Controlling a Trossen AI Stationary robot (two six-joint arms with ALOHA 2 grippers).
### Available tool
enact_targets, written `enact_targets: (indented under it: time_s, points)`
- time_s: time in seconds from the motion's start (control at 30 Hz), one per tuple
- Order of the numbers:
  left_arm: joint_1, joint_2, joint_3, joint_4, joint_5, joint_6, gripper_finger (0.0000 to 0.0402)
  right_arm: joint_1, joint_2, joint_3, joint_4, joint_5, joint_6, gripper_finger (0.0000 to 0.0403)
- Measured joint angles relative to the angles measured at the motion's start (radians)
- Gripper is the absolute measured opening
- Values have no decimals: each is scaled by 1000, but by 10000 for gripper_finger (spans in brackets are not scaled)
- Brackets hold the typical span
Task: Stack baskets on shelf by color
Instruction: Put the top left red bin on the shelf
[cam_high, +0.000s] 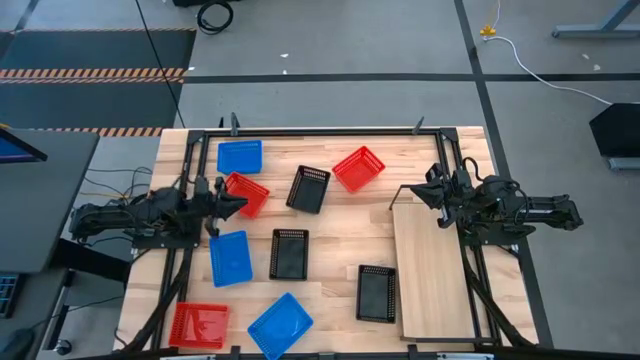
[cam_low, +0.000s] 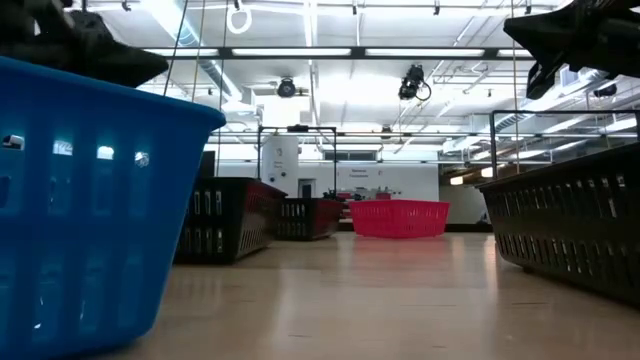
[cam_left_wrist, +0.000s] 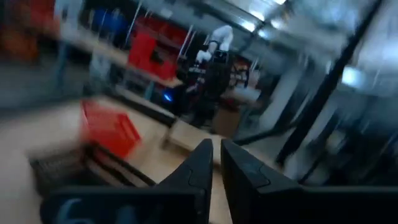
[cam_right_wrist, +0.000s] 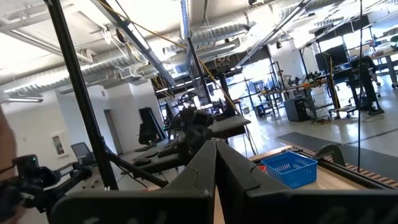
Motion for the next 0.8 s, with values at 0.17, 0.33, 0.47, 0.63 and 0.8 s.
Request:
enact_targets:
  time_s: [0.17, 0.33, 0.47, 0.63, 0.8]
  points:
    - [1, 109, 152, -2, -14, -209, 35, 0, 0, 0, 0, 0, 0, 14]
    - [1, 399, 430, 7, -42, -116, 28, 0, 0, 0, 7, 0, 0, 14]
    - [0, 682, 707, -95, -44, 22, 32, 0, 0, 0, 8, 4, -13, 14]
    - [-5, 917, 1002, -186, 41, -215, 40, -6, 0, 0, 58, 181, -119, 14]
    - [-20, 1053, 1190, -187, 124, -158, 35, -6, 0, 0, 216, 226, -53, 14]
